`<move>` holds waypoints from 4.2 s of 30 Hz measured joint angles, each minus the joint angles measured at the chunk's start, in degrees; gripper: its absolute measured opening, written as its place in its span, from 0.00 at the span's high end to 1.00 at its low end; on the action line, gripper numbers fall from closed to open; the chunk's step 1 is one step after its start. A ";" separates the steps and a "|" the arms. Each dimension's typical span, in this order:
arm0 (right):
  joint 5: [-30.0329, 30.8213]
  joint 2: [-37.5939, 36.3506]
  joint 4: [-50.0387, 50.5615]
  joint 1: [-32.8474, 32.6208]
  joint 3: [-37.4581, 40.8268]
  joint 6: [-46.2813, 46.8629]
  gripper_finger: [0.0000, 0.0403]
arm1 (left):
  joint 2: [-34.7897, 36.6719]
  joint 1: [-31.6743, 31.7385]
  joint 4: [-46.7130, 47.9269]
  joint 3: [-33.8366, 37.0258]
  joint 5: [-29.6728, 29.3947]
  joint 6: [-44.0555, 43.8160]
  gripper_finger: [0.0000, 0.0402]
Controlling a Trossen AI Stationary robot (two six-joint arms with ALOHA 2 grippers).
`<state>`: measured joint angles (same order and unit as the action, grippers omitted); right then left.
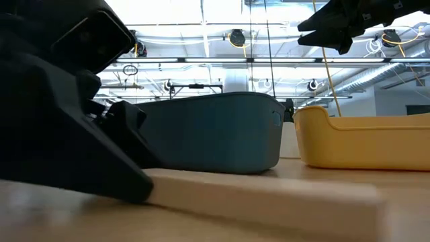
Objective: Sort & place blocks by color
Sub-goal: Put the right brown block into the white bin
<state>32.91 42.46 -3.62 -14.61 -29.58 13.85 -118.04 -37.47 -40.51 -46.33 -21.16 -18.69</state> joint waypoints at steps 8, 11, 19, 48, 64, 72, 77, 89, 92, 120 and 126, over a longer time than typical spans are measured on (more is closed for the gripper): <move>0.01 0.00 0.00 0.01 0.00 0.01 0.47 | 0.00 -0.04 -0.13 -0.02 0.34 -1.13 0.68; 0.01 0.00 0.00 0.01 0.00 0.01 0.47 | 0.00 0.00 -0.44 -0.02 0.32 -1.82 0.68; -0.01 -0.01 0.00 0.01 0.00 0.01 0.47 | 0.02 0.98 -1.00 -0.09 1.33 -9.93 0.42; 0.01 0.00 0.00 0.00 0.00 0.01 0.47 | 0.09 2.76 -0.20 -0.11 0.14 -5.20 0.68; 0.00 -0.02 0.00 0.00 0.00 -0.01 0.47 | 0.13 2.82 4.64 -0.13 0.34 6.40 0.61; -0.01 -0.02 -0.02 0.01 0.00 0.00 0.47 | 0.07 3.55 3.90 -0.09 0.12 2.43 0.66; 0.01 -0.02 0.00 0.02 0.00 0.00 0.47 | -0.15 3.68 -0.18 0.11 -0.27 -1.48 0.66; 0.01 -0.02 0.00 0.00 0.00 -0.01 0.47 | 8.98 3.89 -10.51 0.13 1.26 2.83 0.66; 0.01 0.00 0.00 0.00 0.00 0.01 0.47 | 13.89 4.40 -9.75 0.09 1.24 7.95 0.66; 0.01 0.33 -8.50 0.02 0.04 37.93 0.47 | 23.76 25.31 6.38 0.00 -1.45 26.97 0.65; -0.18 0.33 -9.53 0.02 0.02 51.35 0.47 | 23.76 29.12 6.54 0.00 -1.32 28.84 0.66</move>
<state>32.73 42.78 -13.15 -14.59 -29.56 65.21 -94.28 -8.36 -33.98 -46.33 -22.48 10.15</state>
